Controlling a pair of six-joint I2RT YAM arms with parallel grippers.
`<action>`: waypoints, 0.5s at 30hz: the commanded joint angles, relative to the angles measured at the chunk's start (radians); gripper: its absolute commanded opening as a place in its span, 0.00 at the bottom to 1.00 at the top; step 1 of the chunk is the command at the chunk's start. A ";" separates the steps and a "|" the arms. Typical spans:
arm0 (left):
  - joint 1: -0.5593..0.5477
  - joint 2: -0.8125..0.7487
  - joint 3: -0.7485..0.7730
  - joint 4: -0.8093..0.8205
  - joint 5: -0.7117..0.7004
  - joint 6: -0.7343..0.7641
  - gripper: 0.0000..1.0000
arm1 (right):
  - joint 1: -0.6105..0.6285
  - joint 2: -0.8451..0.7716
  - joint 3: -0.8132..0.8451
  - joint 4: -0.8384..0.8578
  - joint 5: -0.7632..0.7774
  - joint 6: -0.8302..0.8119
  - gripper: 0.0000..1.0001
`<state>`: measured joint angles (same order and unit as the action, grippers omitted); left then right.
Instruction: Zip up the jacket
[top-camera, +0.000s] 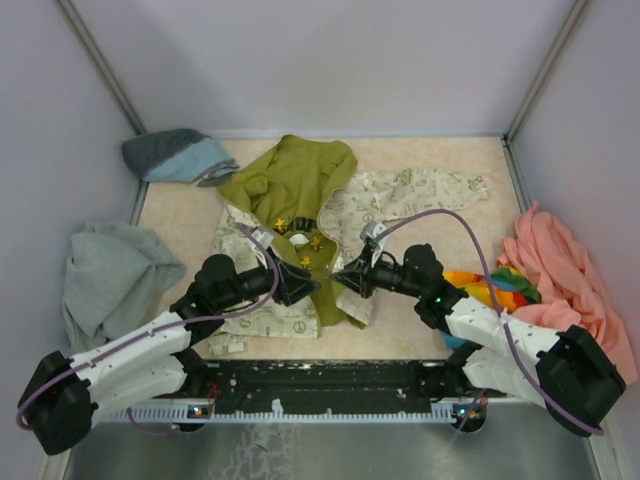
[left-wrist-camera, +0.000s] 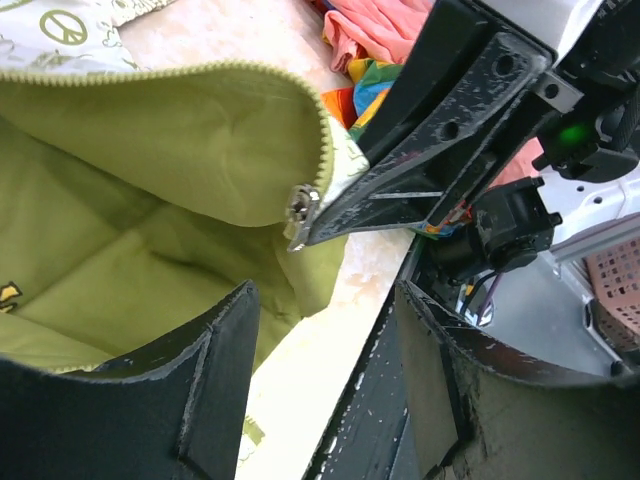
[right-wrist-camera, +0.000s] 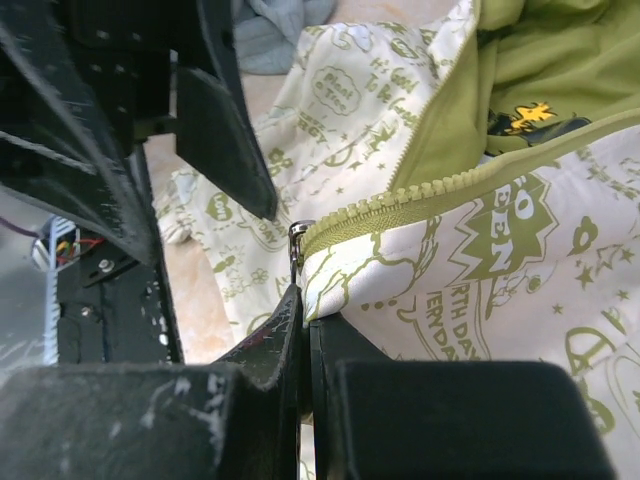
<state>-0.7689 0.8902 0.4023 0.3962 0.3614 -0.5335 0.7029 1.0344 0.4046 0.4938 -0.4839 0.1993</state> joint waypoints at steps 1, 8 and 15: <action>-0.004 0.021 -0.049 0.213 0.010 -0.090 0.62 | -0.008 -0.045 -0.018 0.191 -0.073 0.051 0.00; -0.004 0.133 -0.034 0.292 0.053 -0.112 0.61 | -0.007 -0.028 -0.038 0.255 -0.078 0.099 0.00; -0.004 0.183 -0.028 0.367 0.095 -0.129 0.51 | -0.008 -0.013 -0.045 0.270 -0.074 0.114 0.00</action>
<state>-0.7689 1.0573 0.3588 0.6647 0.4088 -0.6426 0.7017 1.0218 0.3660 0.6647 -0.5484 0.2989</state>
